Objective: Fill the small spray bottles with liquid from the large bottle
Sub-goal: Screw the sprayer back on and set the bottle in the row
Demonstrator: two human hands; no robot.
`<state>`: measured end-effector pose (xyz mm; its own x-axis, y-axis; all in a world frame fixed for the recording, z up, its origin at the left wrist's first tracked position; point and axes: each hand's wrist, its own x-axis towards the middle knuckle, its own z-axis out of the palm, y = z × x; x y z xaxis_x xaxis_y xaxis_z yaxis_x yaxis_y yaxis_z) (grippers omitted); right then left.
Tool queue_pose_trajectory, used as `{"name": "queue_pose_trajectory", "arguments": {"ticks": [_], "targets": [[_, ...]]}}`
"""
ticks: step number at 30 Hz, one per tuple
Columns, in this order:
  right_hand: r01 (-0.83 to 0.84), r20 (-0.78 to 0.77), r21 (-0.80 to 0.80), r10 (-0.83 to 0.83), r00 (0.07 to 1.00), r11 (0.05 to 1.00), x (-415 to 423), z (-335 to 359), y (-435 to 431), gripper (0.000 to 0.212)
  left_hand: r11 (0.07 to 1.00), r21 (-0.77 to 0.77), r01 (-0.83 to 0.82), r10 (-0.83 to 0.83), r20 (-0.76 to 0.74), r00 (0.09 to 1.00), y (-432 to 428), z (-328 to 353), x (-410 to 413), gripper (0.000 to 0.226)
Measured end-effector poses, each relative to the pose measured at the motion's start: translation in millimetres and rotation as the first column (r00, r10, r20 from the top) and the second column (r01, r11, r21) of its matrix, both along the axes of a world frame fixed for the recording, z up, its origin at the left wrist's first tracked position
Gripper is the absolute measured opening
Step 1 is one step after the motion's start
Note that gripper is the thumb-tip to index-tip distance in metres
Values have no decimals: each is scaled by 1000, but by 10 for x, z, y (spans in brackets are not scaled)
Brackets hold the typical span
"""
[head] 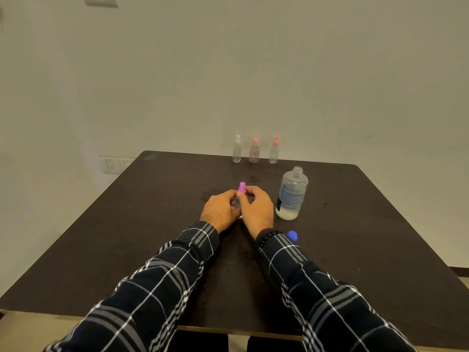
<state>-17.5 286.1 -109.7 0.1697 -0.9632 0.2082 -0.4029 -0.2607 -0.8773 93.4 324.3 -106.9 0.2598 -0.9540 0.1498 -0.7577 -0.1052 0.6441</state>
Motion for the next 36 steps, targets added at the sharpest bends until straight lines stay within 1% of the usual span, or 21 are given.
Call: {"name": "queue_pose_trajectory", "arguments": {"ticks": [3, 8, 17, 21, 24, 26, 28, 29, 30, 33, 34, 35, 36], "targets": [[-5, -44, 8, 5, 999, 1000, -14, 38, -42, 22, 1000, 13, 11, -11, 11, 1000, -7, -8, 7, 33], [24, -77, -12, -24, 997, 1000, -8, 58, -39, 21, 1000, -1, 1, -1, 30, 1000, -17, -20, 6, 32], [129, -59, -10, -129, 990, 992, 65, 79, 45, 20, 1000, 13, -11, 10, 72, 997, -45, -49, 18, 30], [119, -80, -11, -119, 990, 993, 43, 93, 56, 24, 1000, 12, -11, 11, 40, 999, -53, -44, 19, 30], [70, -127, -31, -73, 989, 997, -58, 78, 95, 37, 1000, 0, -7, 7, 22, 1000, -45, -47, 18, 34], [48, -90, -24, -50, 995, 999, -220, 100, 162, 42, 1000, 3, -6, 6, 14, 1000, -40, -51, 13, 32], [65, -30, -50, -67, 997, 997, -444, 154, 240, 30, 1000, 10, -1, 0, 22, 1000, -40, -57, 22, 34], [104, -13, -75, -105, 994, 992, -576, 195, 271, 25, 1000, 12, 5, -6, 28, 1000, -46, -61, 26, 36], [159, 2, -99, -160, 987, 982, -717, 235, 288, 24, 1000, 16, 10, -11, 33, 999, -46, -61, 29, 37], [306, 84, -150, -297, 951, 940, -1140, 330, 190, 36, 1000, 14, 21, -22, 40, 999, -55, -66, 43, 38], [314, 107, -132, -301, 947, 940, -1261, 339, 105, 44, 1000, 12, 23, -23, 41, 999, -56, -64, 43, 38], [281, 107, -92, -271, 956, 955, -1358, 335, 3, 55, 1000, 12, 24, -24, 40, 999, -60, -70, 47, 39], [215, 90, -37, -211, 973, 976, -1423, 324, -106, 66, 999, 17, 27, -27, 39, 999, -59, -67, 46, 40]]}}
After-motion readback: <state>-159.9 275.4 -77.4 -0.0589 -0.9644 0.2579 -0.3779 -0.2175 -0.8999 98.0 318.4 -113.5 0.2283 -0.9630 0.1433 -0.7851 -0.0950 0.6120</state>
